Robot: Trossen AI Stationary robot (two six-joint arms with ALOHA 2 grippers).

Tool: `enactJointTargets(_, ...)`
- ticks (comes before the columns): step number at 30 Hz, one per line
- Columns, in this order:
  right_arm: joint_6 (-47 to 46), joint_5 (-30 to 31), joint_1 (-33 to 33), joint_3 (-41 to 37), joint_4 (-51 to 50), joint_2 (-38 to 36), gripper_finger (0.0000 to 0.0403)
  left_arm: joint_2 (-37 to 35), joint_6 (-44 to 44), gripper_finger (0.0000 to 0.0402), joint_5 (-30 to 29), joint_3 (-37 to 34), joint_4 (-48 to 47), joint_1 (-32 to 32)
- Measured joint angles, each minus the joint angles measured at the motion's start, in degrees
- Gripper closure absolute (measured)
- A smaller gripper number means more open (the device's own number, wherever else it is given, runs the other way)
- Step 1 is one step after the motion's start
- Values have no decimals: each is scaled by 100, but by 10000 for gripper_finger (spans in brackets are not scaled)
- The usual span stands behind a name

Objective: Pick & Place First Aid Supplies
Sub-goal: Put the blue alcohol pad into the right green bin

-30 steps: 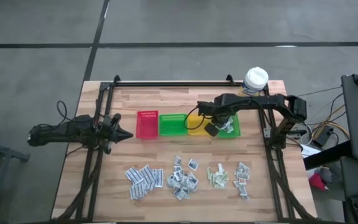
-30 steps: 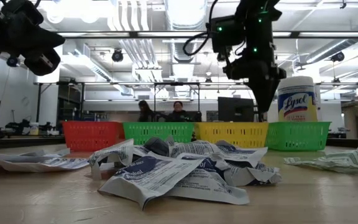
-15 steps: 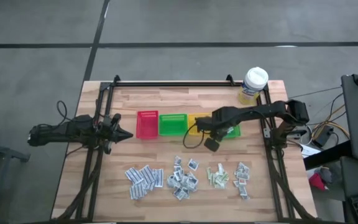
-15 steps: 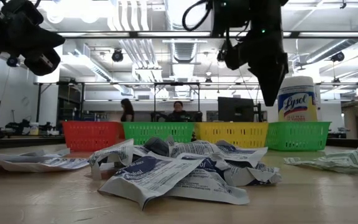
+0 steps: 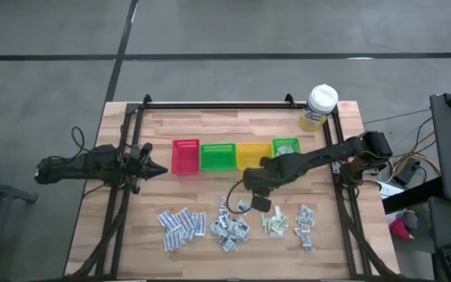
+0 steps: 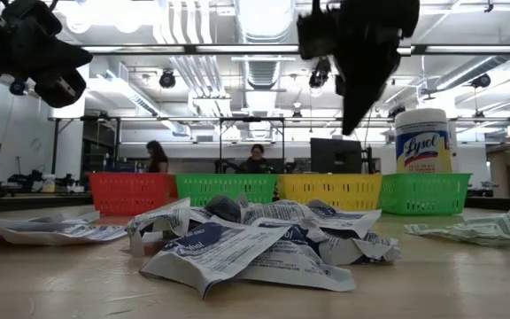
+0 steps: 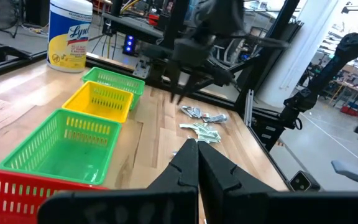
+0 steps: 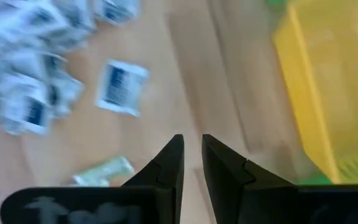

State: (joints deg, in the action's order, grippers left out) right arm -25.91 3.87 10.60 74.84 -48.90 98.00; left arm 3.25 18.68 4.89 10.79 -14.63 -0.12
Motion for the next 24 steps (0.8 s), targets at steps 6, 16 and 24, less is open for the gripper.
enactJointTargets(6,367,-1,284,-1,614,2,351,0,0,401,0,2,0,0)
enactJointTargets(16,279,-115,484,-10,819,69,351,0,0,401,1,2,0,-1)
enactJointTargets(24,291,-133,493,-16,896,580,320,2,1,401,1,1,-1,-1)
